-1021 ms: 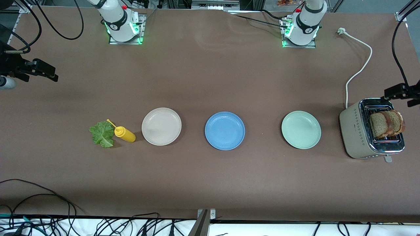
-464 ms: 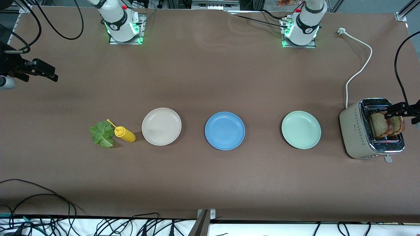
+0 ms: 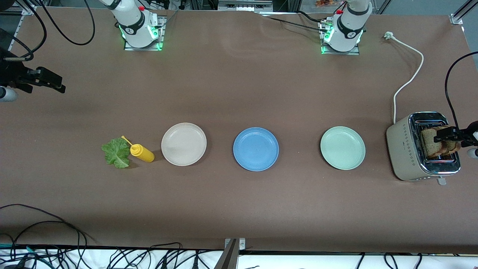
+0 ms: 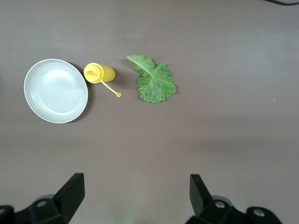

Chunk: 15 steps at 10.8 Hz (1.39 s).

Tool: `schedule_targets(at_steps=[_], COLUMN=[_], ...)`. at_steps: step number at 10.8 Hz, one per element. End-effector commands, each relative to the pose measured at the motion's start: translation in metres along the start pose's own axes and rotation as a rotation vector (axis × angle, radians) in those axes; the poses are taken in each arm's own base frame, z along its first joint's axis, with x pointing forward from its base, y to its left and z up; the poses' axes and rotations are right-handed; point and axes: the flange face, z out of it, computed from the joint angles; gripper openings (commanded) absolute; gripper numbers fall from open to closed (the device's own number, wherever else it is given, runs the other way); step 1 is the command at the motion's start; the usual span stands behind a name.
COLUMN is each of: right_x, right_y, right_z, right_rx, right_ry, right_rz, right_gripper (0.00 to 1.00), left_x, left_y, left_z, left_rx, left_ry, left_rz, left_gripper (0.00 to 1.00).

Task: Make sandwich in blue plate with both arms
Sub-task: 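Move the left gripper down over the bread slice in the toaster, then grasp the bread slice with the left gripper and lift it out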

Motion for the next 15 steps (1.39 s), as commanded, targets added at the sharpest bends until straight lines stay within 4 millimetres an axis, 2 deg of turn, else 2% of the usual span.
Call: schedule_targets(at_steps=[1,2,4,5,6,7,9,12,15], right_x=[-0.002,-0.002,-0.002,-0.002,-0.002,-0.002,-0.002,-0.002,-0.002], right_y=[0.003,0.003,0.003,0.003,0.003,0.003,0.002,0.003,0.007], right_z=[-0.006,-0.006,-0.006,-0.006,-0.006,-0.006,-0.006,-0.006,-0.006], right_rx=[0.013,0.013,0.013,0.013,0.013,0.013,0.015,0.015,0.017], right_ry=[-0.001,-0.001,-0.001,-0.001,-0.001,-0.001,-0.001,-0.001,-0.001], right_rz=[-0.012,-0.012,-0.012,-0.012,-0.012,-0.012,-0.012,-0.010,-0.003], right_gripper=[1.00,1.00,1.00,1.00,1.00,1.00,1.00,1.00,1.00], left_x=[0.003,0.005,0.002,0.000,-0.005,-0.007,-0.008,-0.008,-0.016], left_y=[-0.001,-0.001,-0.003,-0.005,-0.008,-0.005,-0.005,-0.005,0.002], left_z=[0.005,0.014,0.025,0.029,0.030,0.026,0.026,0.011,-0.027], left_rx=[-0.035,-0.053,-0.076,-0.079,-0.084,-0.084,-0.091,-0.077,-0.075], left_ry=[0.013,0.008,-0.003,-0.010,-0.019,-0.031,-0.044,-0.025,-0.046], left_rz=[-0.004,-0.013,-0.031,-0.037,-0.027,-0.035,-0.037,-0.037,-0.028], left_gripper=[0.96,0.93,0.72,0.57,0.25,0.03,0.00,0.00,0.00])
